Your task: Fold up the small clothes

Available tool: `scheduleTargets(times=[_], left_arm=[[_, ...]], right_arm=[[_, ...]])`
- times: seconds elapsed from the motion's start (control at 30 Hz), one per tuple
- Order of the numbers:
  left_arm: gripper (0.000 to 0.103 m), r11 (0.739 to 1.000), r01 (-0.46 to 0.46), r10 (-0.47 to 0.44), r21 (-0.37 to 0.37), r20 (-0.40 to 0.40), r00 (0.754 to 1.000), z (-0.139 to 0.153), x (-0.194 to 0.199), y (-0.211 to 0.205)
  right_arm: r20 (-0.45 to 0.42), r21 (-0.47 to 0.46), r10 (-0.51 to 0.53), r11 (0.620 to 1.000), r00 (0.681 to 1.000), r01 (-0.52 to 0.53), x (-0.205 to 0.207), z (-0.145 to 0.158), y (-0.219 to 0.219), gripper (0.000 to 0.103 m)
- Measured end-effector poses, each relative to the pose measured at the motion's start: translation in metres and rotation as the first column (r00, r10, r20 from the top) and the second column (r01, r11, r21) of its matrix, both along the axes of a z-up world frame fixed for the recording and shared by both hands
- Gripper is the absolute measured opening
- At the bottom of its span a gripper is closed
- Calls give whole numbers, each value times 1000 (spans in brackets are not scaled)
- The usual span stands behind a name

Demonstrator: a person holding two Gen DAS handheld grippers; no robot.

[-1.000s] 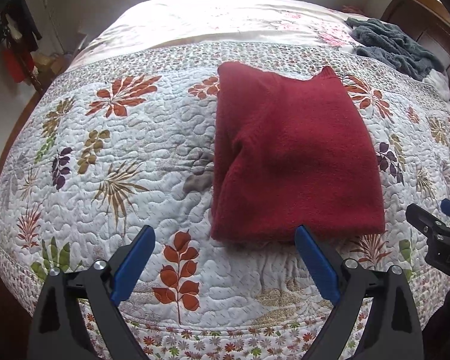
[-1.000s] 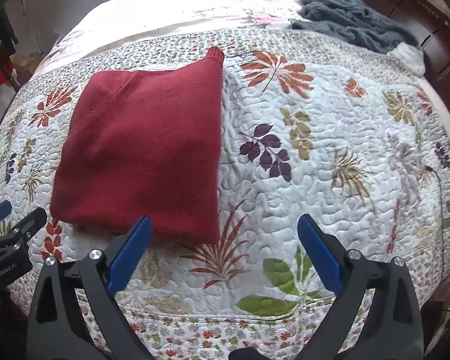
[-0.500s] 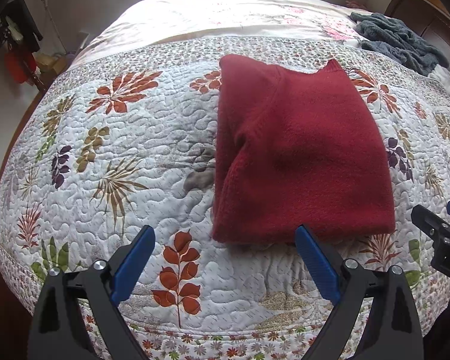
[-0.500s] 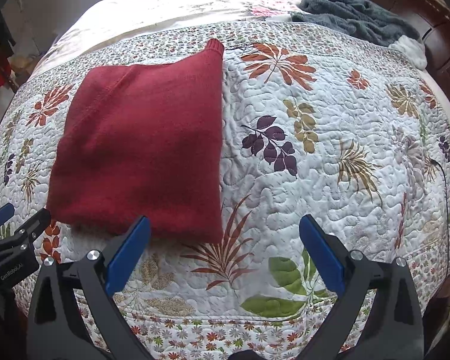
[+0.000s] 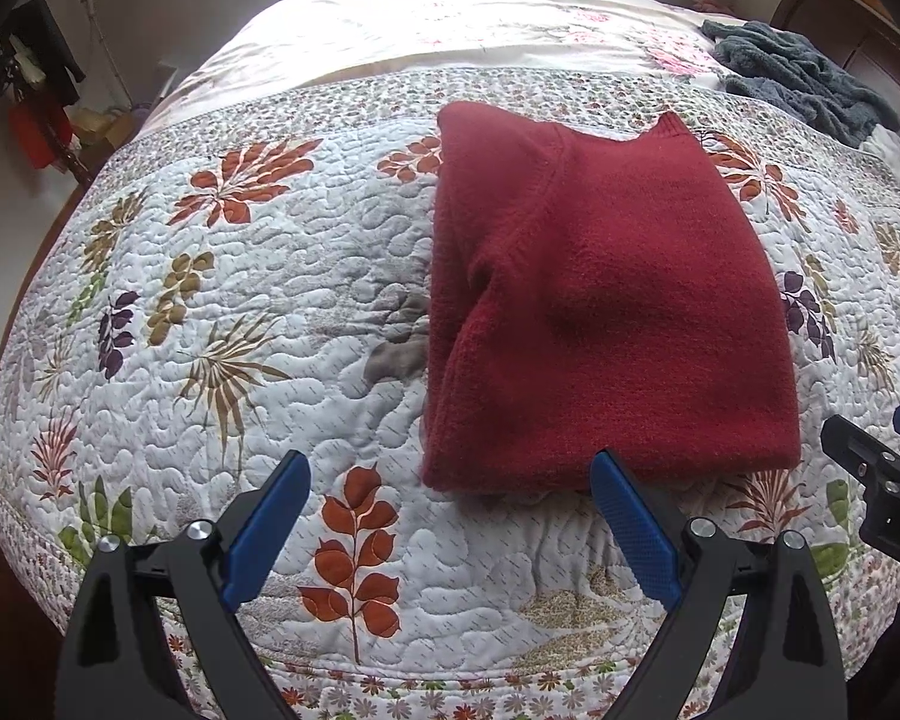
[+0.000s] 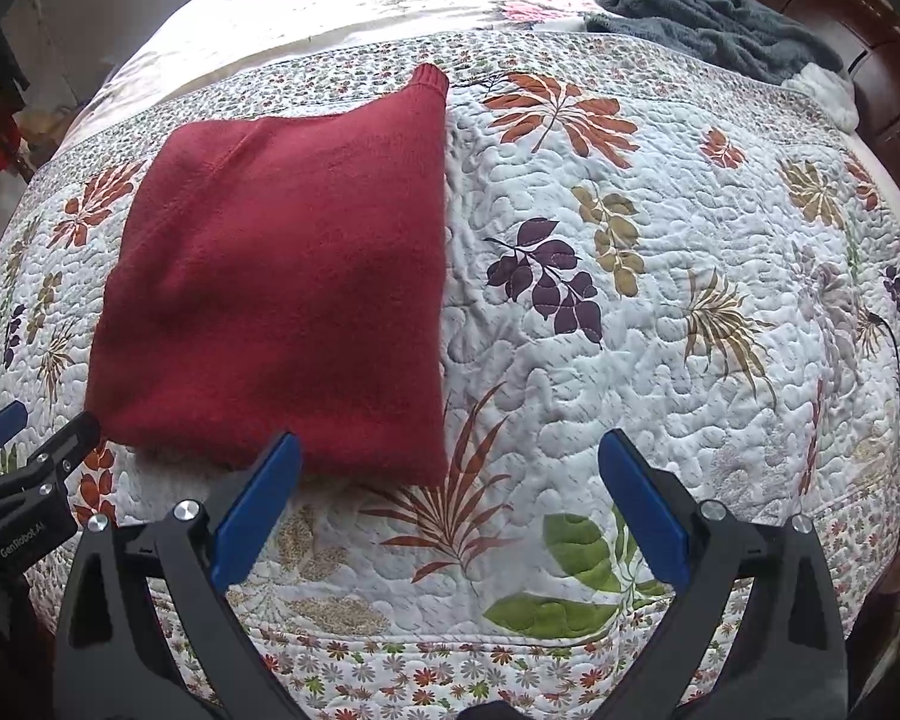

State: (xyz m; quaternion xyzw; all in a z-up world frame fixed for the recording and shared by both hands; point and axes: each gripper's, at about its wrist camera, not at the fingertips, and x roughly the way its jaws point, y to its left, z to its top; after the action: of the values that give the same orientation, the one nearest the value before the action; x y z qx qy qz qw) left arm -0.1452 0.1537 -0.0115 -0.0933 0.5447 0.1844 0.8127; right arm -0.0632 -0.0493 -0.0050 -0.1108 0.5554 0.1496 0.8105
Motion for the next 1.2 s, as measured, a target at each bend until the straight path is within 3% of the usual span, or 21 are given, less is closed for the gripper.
scheduleTargets(times=[1.2], left_arm=[[95, 1000, 10, -10, 6, -3, 1000, -4, 3, -1]], right_arm=[[-4, 22, -14, 1000, 1000, 14, 5, -5, -3, 98]])
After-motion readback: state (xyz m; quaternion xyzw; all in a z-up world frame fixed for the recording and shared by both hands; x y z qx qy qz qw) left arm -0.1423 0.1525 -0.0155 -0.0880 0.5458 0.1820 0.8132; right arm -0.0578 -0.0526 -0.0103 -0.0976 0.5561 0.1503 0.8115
